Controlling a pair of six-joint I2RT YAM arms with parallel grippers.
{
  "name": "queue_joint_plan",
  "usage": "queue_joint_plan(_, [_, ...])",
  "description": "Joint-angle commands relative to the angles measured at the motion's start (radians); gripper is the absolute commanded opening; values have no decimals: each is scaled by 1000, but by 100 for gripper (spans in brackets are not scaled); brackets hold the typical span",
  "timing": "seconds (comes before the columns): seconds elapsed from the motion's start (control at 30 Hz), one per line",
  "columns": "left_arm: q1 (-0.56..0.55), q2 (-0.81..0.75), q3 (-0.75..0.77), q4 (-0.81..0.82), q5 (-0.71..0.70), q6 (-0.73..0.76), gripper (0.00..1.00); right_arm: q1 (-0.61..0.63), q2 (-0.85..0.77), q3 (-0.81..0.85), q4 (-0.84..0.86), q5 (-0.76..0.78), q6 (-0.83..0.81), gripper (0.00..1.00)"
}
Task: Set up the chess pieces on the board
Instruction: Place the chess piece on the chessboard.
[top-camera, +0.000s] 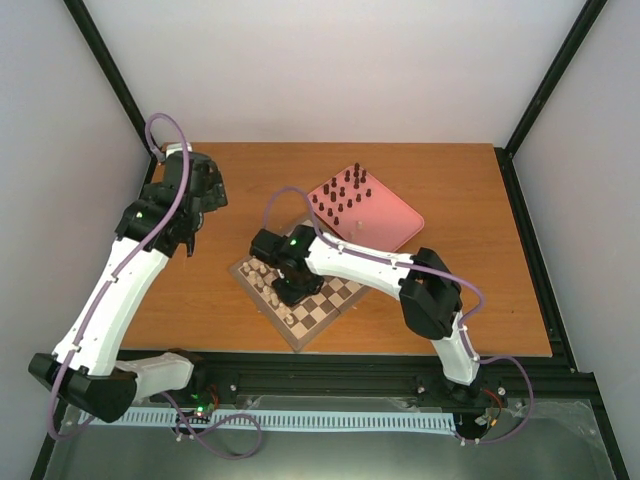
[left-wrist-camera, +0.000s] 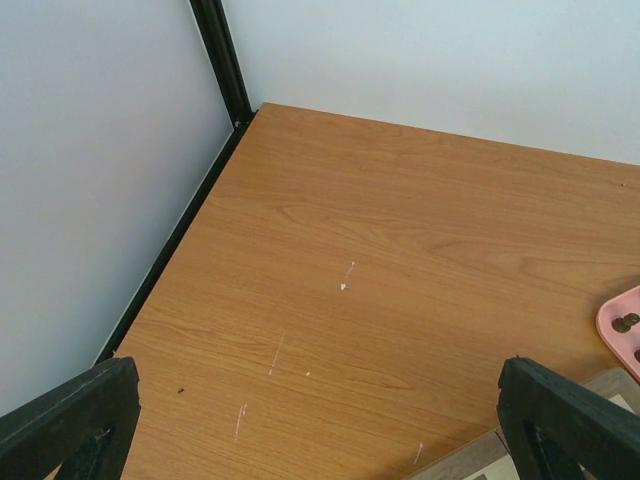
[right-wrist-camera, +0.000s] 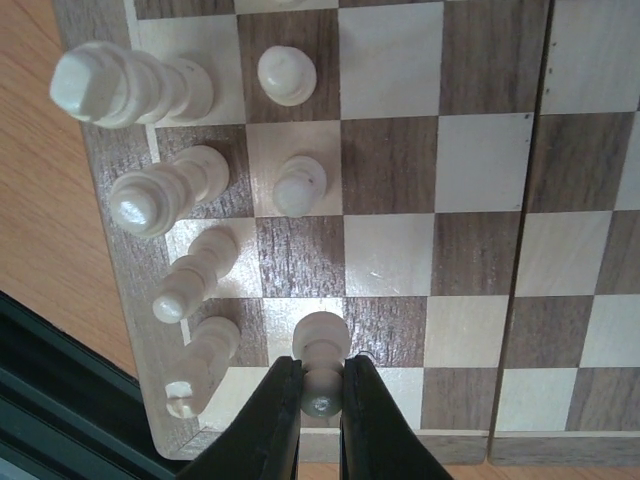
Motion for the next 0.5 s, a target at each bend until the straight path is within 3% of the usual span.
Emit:
queue_joint_plan(0.0, [-5,-36,-5,11,-10,-8,100,23,13,23,-13,0,11,7])
queue_joint_plan(0.47, [-5,-44,-1,3,-19,-4,100,23,69,44,32,23,-32,6])
